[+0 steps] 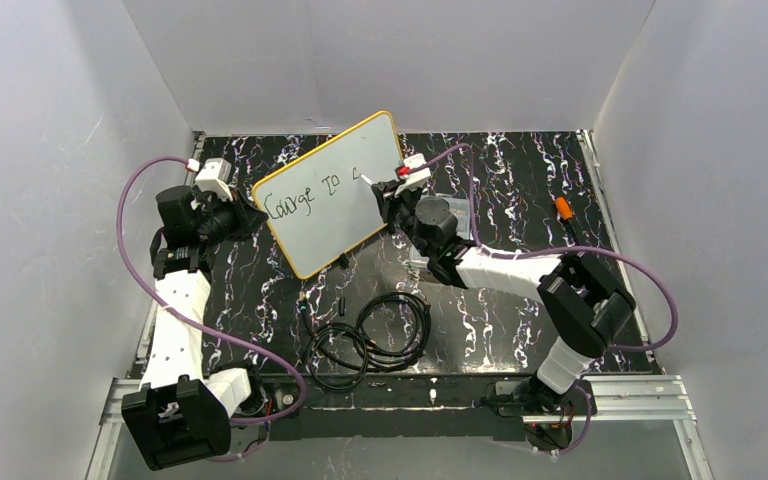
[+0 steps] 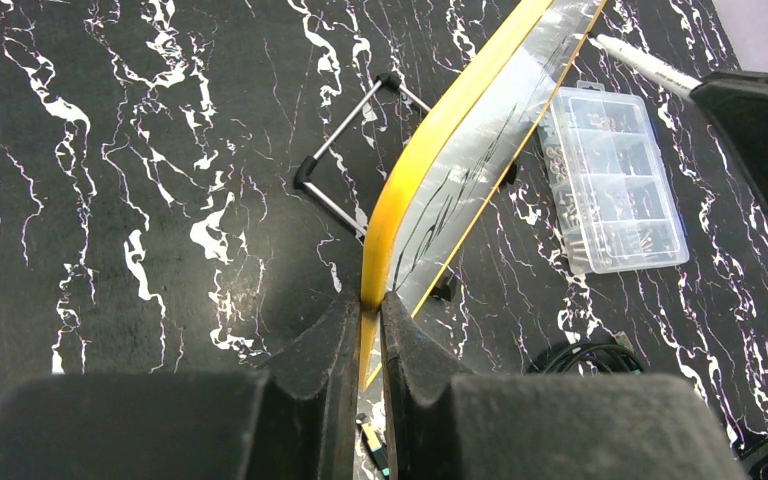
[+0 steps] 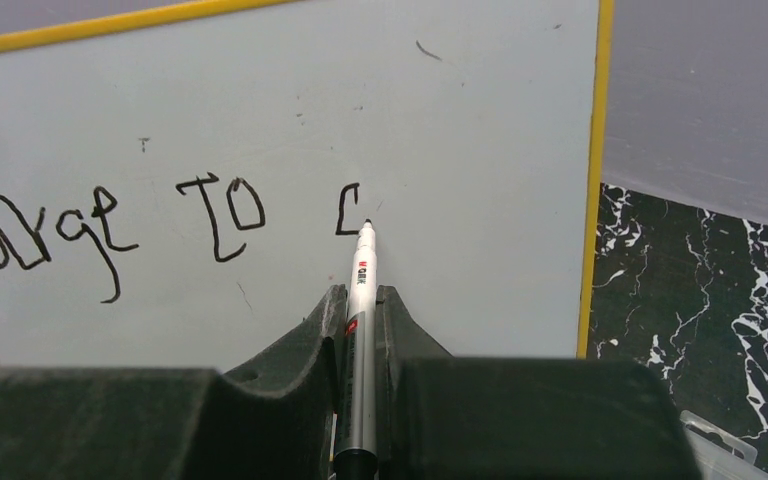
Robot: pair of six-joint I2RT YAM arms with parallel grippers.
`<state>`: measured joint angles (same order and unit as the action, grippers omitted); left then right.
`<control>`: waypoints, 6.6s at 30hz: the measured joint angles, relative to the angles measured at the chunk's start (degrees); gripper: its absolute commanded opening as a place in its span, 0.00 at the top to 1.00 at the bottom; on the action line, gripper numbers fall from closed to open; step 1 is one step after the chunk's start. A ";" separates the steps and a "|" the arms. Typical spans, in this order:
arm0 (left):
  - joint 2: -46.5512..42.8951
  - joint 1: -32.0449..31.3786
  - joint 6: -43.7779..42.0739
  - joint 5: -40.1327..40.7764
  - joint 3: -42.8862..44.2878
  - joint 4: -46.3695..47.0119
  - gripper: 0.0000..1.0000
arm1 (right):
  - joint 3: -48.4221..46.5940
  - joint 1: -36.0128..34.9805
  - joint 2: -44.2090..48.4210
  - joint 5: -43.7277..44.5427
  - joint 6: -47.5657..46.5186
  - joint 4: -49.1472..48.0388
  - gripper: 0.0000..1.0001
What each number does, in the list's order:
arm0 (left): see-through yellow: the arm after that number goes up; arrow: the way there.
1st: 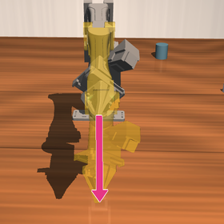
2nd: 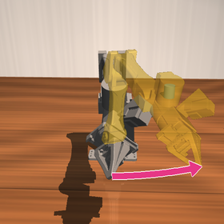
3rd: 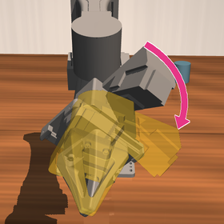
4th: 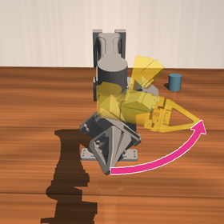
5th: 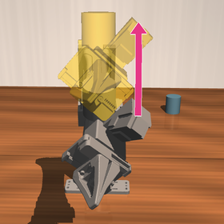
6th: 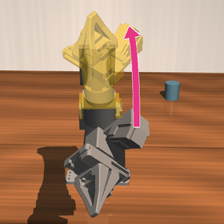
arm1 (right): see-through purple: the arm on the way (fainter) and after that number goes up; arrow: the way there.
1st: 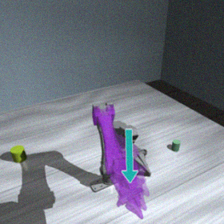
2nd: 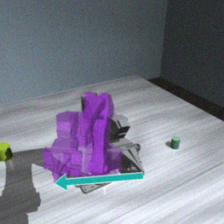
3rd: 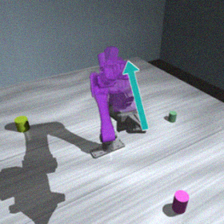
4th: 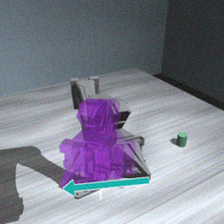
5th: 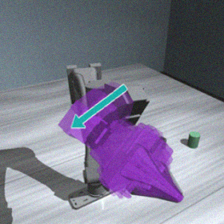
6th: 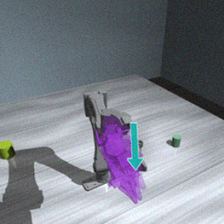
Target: Write a sentence on the whiteboard
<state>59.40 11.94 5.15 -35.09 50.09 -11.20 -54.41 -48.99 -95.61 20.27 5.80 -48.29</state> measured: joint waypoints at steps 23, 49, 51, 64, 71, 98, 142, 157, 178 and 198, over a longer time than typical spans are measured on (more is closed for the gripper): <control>0.00 -0.04 -0.02 -0.02 0.00 0.00 1.00 | -3.45 0.35 -0.72 -0.92 -2.05 -1.64 0.99; 0.02 -0.09 0.00 0.13 0.00 -0.04 1.00 | 1.07 0.61 -2.05 -0.90 0.24 -3.30 0.99; 0.02 -0.09 0.00 0.13 0.00 -0.04 1.00 | 1.07 0.61 -2.05 -0.87 0.28 -3.30 0.99; 0.04 -0.09 0.00 -0.02 0.00 -0.11 1.00 | -1.01 0.61 -2.05 -0.68 -0.52 -3.17 0.99; 0.04 -0.09 0.00 -0.15 0.00 -0.11 1.00 | -1.86 0.61 -2.05 0.24 -1.53 -3.10 0.99; 0.04 -0.09 0.00 -0.17 0.00 -0.09 1.00 | -0.11 0.68 -2.16 1.75 -1.25 -2.71 0.99; 0.04 -0.13 0.00 -0.26 0.00 -0.09 1.00 | -2.47 2.91 -1.84 -1.38 -1.07 -2.89 0.99; 0.04 -0.13 0.00 -0.04 0.00 -0.09 1.00 | -2.23 2.91 -2.14 -2.29 -0.81 -2.93 0.99; 0.04 -0.13 0.02 -0.11 0.00 -0.17 1.00 | -0.28 2.82 -2.14 0.66 -1.20 -1.46 0.99; 0.04 -0.13 0.00 -0.28 0.00 -0.17 1.00 | -2.49 2.82 -2.27 0.26 -1.73 -1.53 0.99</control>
<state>59.44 11.81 5.15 -35.38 50.09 -11.38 -56.90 -46.17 -97.89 20.53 4.08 -49.82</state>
